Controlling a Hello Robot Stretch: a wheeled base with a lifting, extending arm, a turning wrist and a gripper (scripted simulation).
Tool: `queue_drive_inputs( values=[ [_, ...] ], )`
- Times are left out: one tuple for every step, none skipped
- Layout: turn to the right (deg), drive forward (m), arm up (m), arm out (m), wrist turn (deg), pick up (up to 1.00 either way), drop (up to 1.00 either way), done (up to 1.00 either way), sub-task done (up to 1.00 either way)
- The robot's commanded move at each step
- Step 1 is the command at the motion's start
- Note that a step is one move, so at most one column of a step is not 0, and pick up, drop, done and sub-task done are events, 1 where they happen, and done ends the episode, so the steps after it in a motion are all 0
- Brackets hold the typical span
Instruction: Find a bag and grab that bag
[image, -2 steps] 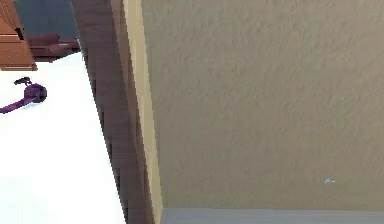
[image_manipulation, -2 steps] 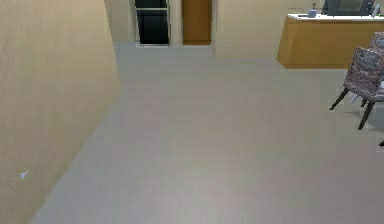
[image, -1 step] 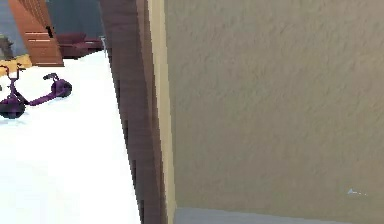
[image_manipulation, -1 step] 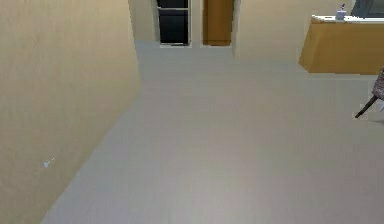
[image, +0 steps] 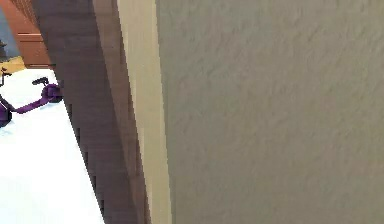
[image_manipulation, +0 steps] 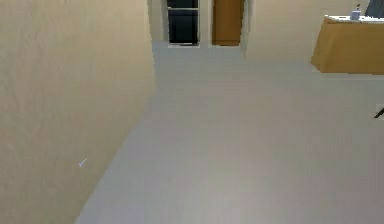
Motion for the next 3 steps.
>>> queue_drive_inputs(
  values=[
    [-45.0, 0.0, 0.0, 0.0, 0.0, 0.0, 0.0, 0.0, 0.0],
    [-36.0, 0.0, 0.0, 0.0, 0.0, 0.0, 0.0, 0.0, 0.0],
    [0.0, 0.3, 0.0, 0.0, 0.0, 0.0, 0.0, 0.0, 0.0]
  ],
)
